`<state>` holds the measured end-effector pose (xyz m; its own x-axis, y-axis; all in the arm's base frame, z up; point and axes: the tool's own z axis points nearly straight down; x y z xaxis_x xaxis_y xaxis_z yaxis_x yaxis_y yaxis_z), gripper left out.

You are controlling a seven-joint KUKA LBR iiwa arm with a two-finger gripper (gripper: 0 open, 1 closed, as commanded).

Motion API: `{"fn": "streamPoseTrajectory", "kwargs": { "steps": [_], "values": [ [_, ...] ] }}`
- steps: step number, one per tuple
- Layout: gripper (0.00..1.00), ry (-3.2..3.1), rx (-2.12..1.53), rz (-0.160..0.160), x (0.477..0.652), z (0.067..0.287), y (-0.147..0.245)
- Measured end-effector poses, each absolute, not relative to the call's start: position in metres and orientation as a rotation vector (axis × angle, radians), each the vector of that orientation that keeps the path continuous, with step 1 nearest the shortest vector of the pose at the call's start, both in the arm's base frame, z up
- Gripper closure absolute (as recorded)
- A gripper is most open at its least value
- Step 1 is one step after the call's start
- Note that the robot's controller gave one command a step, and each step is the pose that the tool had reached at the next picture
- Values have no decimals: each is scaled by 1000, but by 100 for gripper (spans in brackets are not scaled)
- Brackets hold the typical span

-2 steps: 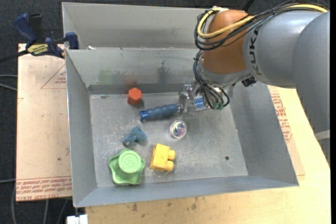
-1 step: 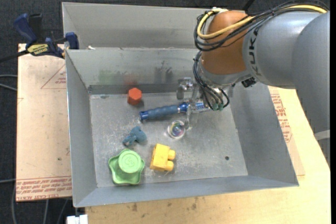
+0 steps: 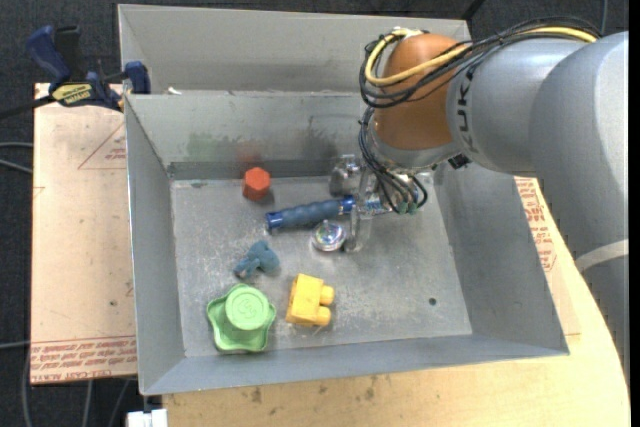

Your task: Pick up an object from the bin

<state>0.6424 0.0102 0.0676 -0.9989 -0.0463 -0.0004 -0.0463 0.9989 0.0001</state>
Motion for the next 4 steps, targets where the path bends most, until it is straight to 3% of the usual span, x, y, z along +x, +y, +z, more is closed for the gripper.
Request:
{"fn": "streamPoseTrajectory", "kwargs": {
  "steps": [1, 2, 3, 4],
  "values": [
    [100, 3137, -75, 0, 643, 71, 11],
    [100, 3131, -111, 0, 614, 193, 23],
    [0, 3137, -111, 0, 613, 189, 23],
    [0, 3143, -86, 2, 605, 76, 15]
  ]
}}
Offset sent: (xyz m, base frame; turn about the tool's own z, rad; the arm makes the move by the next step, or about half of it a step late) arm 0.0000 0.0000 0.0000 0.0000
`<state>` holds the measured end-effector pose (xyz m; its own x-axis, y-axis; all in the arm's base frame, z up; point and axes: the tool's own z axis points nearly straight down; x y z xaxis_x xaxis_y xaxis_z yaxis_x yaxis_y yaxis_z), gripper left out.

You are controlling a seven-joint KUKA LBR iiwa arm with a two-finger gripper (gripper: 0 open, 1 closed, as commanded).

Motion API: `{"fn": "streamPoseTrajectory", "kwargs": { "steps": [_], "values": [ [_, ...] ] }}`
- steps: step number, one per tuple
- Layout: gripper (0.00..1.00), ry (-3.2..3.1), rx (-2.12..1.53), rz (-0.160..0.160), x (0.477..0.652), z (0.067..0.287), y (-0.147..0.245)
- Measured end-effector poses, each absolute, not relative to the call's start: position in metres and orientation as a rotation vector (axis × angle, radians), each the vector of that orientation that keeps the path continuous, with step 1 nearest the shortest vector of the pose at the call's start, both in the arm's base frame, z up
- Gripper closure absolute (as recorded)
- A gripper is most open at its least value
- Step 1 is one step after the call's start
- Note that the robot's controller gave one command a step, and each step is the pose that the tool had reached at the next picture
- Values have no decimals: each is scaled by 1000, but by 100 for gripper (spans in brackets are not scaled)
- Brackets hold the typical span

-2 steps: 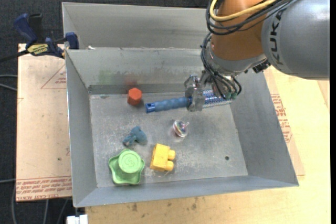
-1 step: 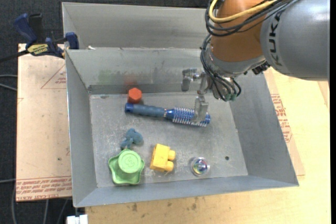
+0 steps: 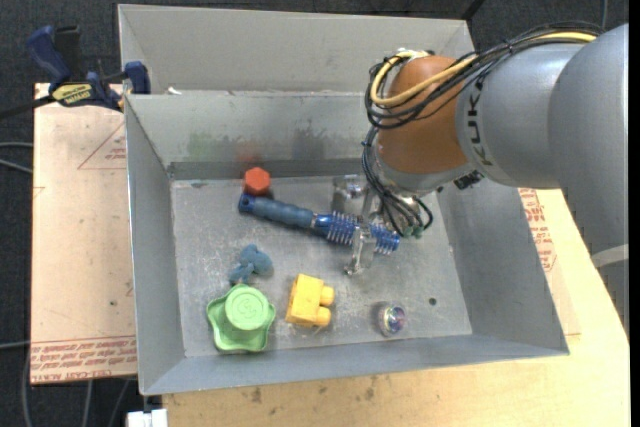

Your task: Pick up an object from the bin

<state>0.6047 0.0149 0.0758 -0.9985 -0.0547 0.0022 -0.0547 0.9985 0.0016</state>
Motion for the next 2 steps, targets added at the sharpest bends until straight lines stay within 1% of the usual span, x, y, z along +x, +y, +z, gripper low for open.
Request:
{"fn": "streamPoseTrajectory", "kwargs": {
  "steps": [1, 2],
  "values": [
    [100, -3141, 87, -1, 606, 79, 15],
    [100, -3151, 61, -2, 607, 204, 24]
  ]
}}
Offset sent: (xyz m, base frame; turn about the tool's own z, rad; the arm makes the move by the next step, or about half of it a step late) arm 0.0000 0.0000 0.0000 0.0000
